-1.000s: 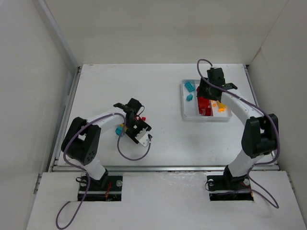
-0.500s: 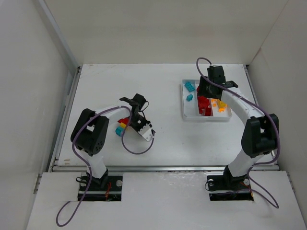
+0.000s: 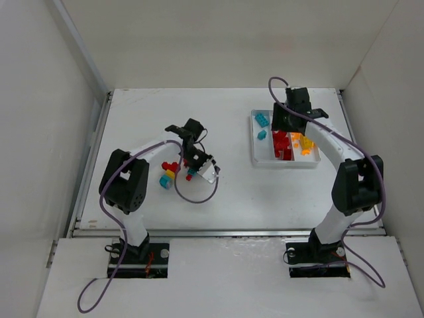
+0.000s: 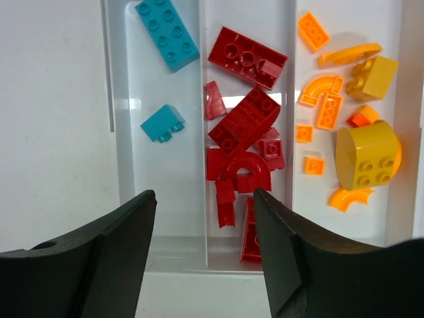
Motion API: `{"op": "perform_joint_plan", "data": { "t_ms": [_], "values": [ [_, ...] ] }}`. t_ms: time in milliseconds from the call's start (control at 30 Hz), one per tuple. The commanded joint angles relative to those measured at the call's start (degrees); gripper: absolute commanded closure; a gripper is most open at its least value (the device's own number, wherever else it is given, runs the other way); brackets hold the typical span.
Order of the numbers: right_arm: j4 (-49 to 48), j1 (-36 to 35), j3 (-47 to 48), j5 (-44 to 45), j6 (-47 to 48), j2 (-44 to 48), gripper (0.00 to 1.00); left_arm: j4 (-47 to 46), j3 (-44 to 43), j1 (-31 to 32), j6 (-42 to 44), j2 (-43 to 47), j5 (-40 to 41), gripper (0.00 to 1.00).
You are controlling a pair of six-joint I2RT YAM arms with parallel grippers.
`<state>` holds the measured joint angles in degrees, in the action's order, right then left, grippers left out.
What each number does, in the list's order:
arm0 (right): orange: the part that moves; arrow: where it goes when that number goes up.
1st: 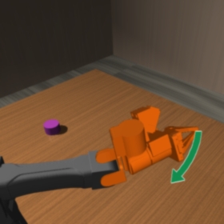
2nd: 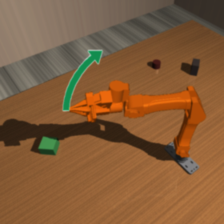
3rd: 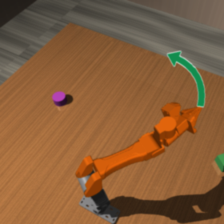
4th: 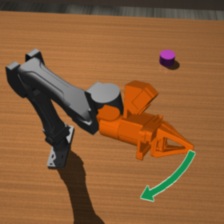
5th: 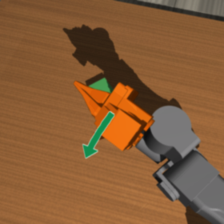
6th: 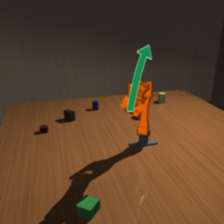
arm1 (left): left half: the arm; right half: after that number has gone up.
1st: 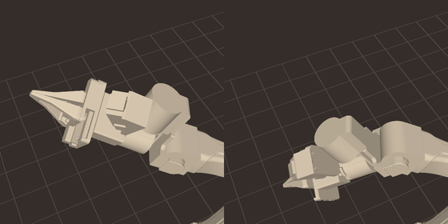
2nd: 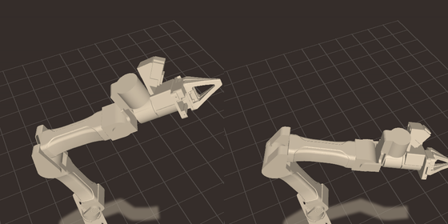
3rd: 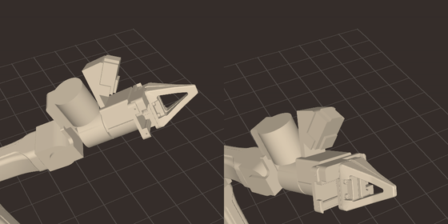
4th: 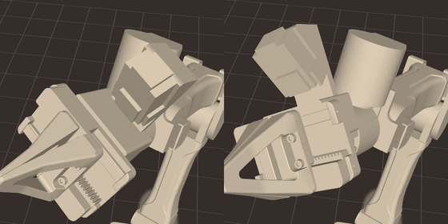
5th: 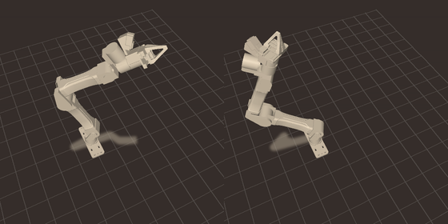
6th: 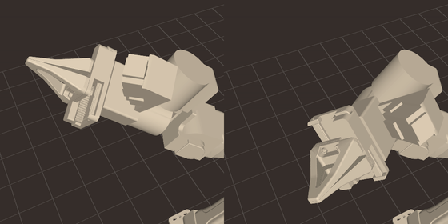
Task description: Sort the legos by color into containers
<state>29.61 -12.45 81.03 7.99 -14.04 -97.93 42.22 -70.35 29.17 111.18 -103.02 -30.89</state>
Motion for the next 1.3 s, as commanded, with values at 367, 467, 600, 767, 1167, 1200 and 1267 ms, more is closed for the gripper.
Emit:
{"op": "perform_joint_plan", "data": {
  "t_ms": [367,467,600,767,1167,1200,1267],
  "values": [
    [-23.2,0.1,-5.4,-55.6,2.1,19.3,0.25,-63.4,4.2,-2.8,-61.3,22.9,-25.4,1.0],
    [-24.2,-1.7,-3.6,-61.3,-0.4,19.1,0.25,-64.5,2.6,-1.5,-64.8,23.0,-25.4,1.0],
    [-24.2,-3.5,-0.2,-65.4,-0.9,18.4,0.25,-66.4,2.0,0.3,-66.4,24.3,-25.4,1.0],
    [-24.2,-5.2,0.5,-72.6,0.3,17.3,0.27,-68.8,3.1,2.8,-67.8,26.0,-24.2,1.0],
    [-24.2,-5.7,0.3,-77.5,0.9,17.3,0.43,-68.8,4.2,5.1,-68.3,28.4,-25.3,1.0],
    [-24.2,-5.7,0.8,-77.5,0.3,17.3,0.45,-68.8,4.7,5.1,-67.6,28.4,-25.4,1.0],
    [-24.2,-5.7,0.8,-78.1,0.3,16.8,0.47,-68.8,5.5,5.1,-66.8,29.0,-25.4,1.0]
  ]
}}
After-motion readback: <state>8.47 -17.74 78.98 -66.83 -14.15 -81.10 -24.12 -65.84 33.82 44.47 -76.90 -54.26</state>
